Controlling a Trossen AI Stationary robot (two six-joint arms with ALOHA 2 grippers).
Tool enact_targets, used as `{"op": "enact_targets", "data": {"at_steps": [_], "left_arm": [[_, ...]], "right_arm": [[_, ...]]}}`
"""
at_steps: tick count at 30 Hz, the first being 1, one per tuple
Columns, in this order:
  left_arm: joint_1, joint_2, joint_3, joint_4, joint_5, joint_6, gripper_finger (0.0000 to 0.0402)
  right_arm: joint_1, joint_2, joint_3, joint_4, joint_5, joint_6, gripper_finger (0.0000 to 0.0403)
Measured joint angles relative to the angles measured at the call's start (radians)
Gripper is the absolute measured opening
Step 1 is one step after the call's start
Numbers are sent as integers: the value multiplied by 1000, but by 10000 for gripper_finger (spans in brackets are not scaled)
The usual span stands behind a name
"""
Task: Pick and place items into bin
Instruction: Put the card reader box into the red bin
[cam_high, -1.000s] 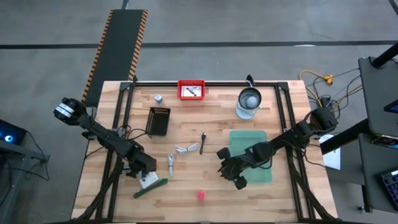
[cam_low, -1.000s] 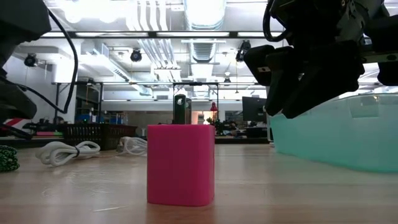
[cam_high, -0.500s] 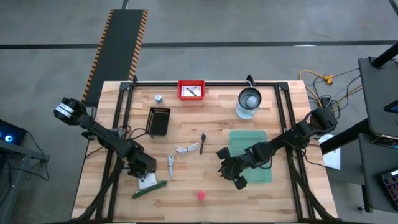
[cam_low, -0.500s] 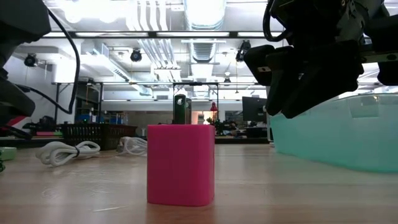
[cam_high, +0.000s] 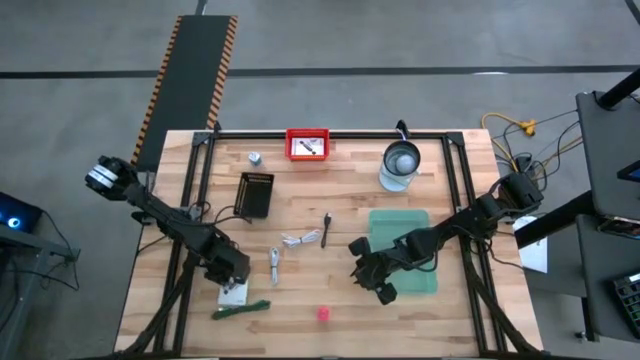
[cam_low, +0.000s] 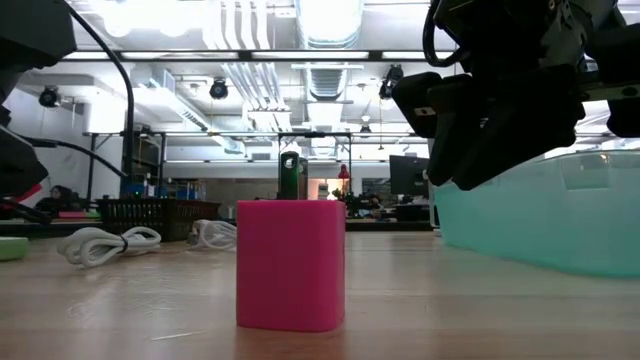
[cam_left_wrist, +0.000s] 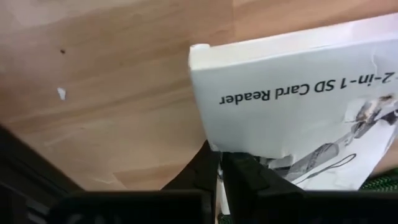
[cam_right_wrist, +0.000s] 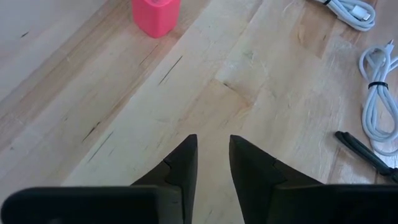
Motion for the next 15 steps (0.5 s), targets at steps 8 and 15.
{"op": "enact_targets", "data": {"at_steps": [8,15], "left_arm": [[0,-105,-11,-119,-158,-15,0],[1,-220,-18,-133,-390,25,1]], "right_arm": [[0,0,0,1,0,18,82],[0,0,0,1,0,18,86]]}}
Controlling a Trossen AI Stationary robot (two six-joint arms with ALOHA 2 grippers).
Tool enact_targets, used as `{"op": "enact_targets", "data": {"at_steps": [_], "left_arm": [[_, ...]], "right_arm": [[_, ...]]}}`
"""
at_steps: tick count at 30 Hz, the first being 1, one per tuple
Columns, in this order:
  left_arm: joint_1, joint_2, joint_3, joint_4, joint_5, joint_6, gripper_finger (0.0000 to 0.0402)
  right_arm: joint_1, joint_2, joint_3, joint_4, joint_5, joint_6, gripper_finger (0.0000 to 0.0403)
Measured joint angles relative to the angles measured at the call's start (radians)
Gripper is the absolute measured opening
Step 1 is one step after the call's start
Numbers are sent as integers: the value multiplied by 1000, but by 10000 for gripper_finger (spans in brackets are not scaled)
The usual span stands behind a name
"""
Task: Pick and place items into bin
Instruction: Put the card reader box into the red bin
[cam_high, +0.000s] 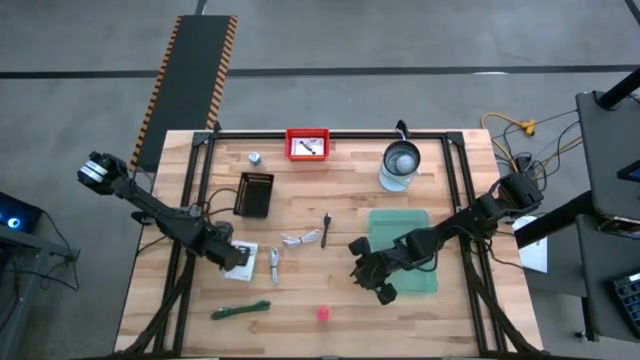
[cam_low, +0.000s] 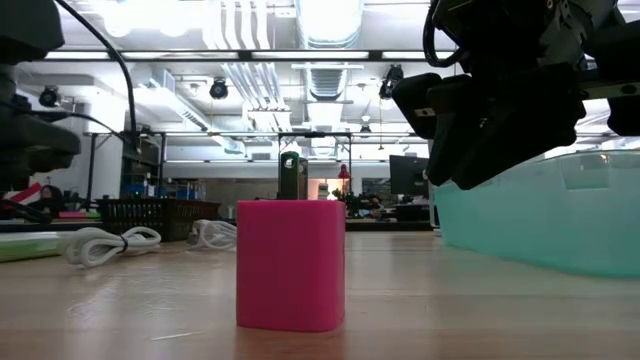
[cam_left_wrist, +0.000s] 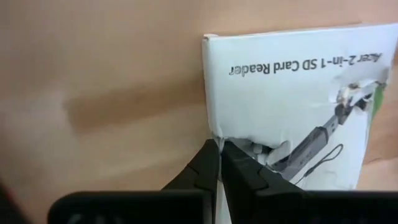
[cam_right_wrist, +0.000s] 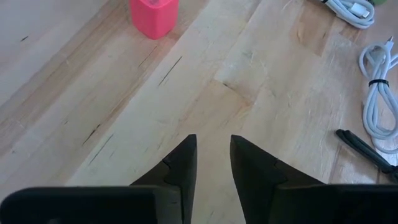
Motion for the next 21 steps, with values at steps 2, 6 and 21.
{"op": "enact_targets", "data": {"at_steps": [2,6,21], "left_arm": [[0,-22,1,6,-33,19,1],[1,-44,1,7,-50,32,1],[1,1,3,17,-30,-20,35]], "right_arm": [[0,0,0,0,0,-1,84],[0,0,0,0,0,-1,78],[0,0,0,0,0,9,85]]}}
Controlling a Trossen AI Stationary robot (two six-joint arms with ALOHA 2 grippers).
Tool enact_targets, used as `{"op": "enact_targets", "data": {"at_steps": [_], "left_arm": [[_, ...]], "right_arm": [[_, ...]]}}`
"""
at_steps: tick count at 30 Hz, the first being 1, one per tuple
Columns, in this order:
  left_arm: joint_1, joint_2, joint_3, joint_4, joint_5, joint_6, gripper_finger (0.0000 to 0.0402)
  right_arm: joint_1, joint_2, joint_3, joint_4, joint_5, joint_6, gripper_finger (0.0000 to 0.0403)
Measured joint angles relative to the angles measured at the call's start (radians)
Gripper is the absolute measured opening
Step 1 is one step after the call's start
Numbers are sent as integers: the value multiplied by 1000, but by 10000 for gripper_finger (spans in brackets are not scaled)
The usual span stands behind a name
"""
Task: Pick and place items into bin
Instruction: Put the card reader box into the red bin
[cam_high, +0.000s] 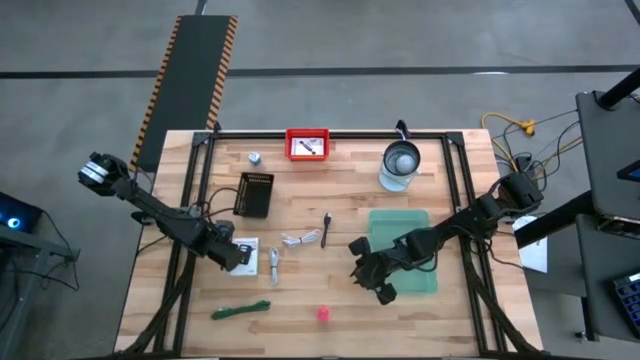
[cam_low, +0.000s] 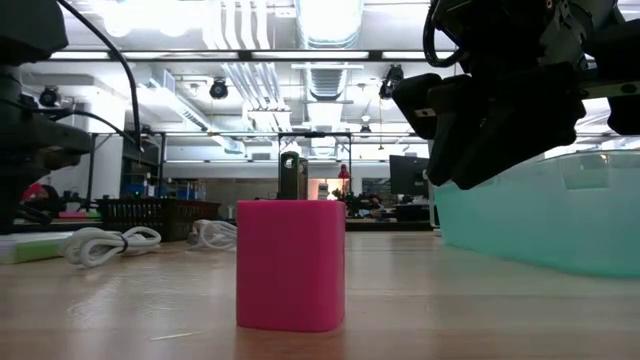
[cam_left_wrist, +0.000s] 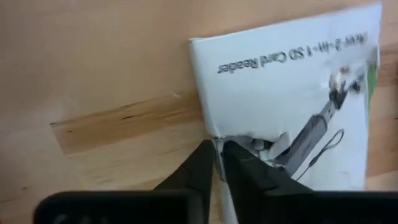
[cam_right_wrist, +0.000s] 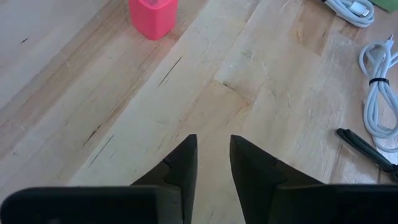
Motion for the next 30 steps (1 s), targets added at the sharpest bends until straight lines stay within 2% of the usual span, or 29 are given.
{"op": "enact_targets", "data": {"at_steps": [7,11,15,26,30], "left_arm": [[0,-14,1,1,-3,18,143],[0,-38,-2,-2,-39,18,180],[0,-59,-3,-4,-60,17,193],[0,-66,-2,-2,-67,26,194],[0,-47,-2,3,-67,-39,194]], "right_arm": [[0,0,0,0,0,0,82],[0,0,0,0,0,0,77],[0,0,0,0,0,0,75],[0,0,0,0,0,0,84],[0,0,0,0,0,0,81]]}}
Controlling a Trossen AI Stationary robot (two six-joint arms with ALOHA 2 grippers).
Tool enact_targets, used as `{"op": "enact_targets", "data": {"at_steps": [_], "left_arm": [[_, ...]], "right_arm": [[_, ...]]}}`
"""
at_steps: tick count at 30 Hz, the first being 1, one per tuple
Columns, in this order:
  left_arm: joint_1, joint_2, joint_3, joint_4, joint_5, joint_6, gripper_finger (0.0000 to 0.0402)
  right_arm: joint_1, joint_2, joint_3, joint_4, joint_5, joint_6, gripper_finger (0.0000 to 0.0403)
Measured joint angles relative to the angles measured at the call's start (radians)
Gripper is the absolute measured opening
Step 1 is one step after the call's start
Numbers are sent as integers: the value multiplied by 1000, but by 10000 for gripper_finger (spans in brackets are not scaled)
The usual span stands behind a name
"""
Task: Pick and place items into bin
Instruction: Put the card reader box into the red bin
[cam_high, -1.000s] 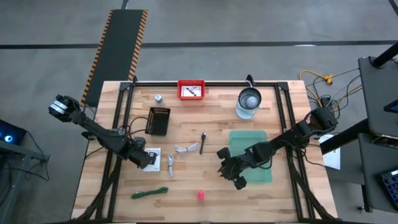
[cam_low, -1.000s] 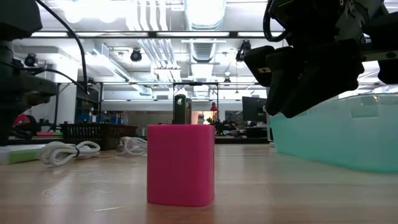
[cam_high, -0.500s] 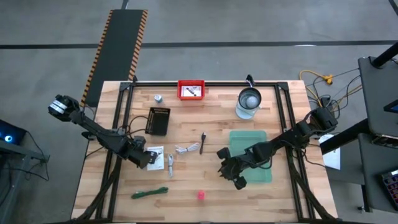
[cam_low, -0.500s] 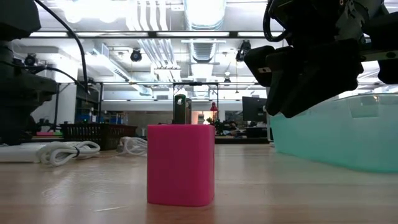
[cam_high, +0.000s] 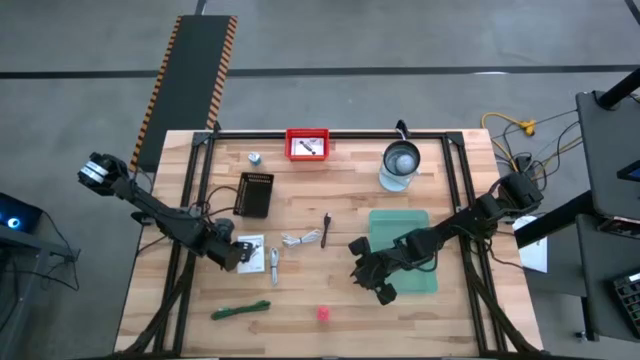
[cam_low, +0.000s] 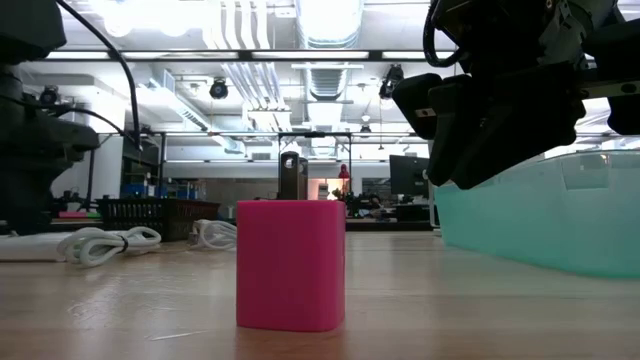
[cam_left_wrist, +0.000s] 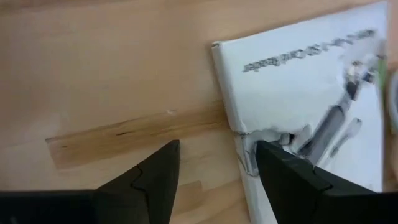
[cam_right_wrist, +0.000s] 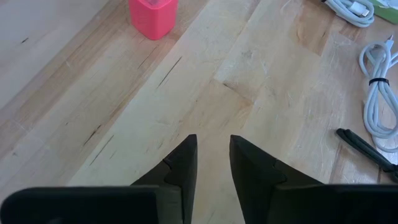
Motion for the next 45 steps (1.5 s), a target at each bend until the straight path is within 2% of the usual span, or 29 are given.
{"op": "enact_targets", "data": {"at_steps": [8,11,14,19,20,25,32,45], "left_arm": [[0,74,-2,51,-4,-93,194],[0,103,-5,50,8,-106,179],[0,125,-10,51,51,-119,136],[1,129,-12,67,75,-120,26],[1,125,-13,66,78,-120,14],[0,100,-16,55,93,-94,4],[-1,25,-8,44,42,-6,1],[0,-116,-5,47,17,156,0]], "right_arm": [[0,0,0,0,0,0,73],[0,0,0,0,0,0,75],[0,0,0,0,0,0,78],[0,0,0,0,0,0,78],[0,0,0,0,0,0,77],[0,0,0,0,0,0,73],[0,0,0,-1,0,0,80],[0,0,0,0,0,0,73]]}}
